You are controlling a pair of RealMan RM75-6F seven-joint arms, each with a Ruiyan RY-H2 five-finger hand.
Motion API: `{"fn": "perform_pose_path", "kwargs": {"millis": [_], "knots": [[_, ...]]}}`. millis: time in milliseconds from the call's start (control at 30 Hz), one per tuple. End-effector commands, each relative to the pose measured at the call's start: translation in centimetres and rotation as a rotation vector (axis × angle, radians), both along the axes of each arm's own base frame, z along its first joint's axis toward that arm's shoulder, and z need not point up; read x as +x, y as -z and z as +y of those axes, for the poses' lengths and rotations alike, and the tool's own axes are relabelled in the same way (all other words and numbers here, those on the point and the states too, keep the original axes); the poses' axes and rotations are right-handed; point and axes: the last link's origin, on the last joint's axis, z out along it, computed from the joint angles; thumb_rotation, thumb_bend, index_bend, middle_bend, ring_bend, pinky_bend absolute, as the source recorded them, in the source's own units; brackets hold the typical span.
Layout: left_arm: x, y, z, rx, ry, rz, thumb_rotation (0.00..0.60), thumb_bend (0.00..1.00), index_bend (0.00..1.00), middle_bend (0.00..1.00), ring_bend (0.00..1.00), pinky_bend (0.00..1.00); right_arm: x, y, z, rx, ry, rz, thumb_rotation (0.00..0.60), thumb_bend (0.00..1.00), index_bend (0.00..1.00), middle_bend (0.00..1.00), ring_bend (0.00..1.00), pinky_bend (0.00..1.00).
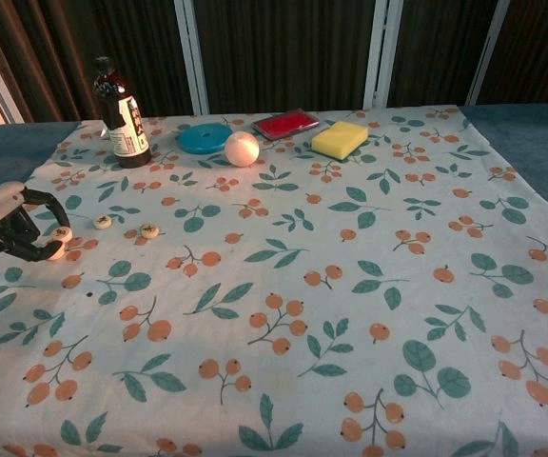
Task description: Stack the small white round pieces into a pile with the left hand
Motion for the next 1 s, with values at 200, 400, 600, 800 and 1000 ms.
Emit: {"fn": "perform_pose_path", "kwargs": {"millis": [200, 400, 600, 800, 1000], "knots": [[-0.2, -0.1, 0.2, 0.005, -0.005, 0.004, 0.6, 0.41, 0.48, 1.0, 1.0, 1.0, 0.0, 0.1, 0.0, 0.002, 0.001, 0.002, 0.6, 0.12, 0.0, 0.0, 0.0, 0.0], [-0.6, -0.4, 0.2, 0.003, -0.01, 0.004, 0.6, 0.41, 0.48, 1.0, 1.0, 1.0, 0.0, 0.2, -0.1, 0.004, 0.002, 0.004, 0.6, 0.12, 0.0, 0.0, 0.0, 0.0], [-0.8, -0.4, 0.1, -0.005, -0.015, 0.013, 0.6, 0.41, 0.47, 1.0, 1.0, 1.0, 0.0, 0.1, 0.0, 0.001, 0.001, 0.003, 0.6, 0.12, 0.0, 0.0, 0.0, 0.0], [-1.0, -0.2, 0.1, -0.011, -0.021, 0.017, 0.6, 0.41, 0.45, 1.0, 1.0, 1.0, 0.0, 0.2, 0.0, 0.004, 0.002, 0.004, 0.6, 0.12, 0.0, 0.0, 0.0, 0.0], [-1.1, -0.3, 0.2, -0.008, -0.023, 0.015, 0.6, 0.41, 0.44, 1.0, 1.0, 1.0, 0.0, 0.2, 0.0, 0.004, 0.004, 0.006, 0.6, 0.12, 0.0, 0.0, 0.0, 0.0]]}}
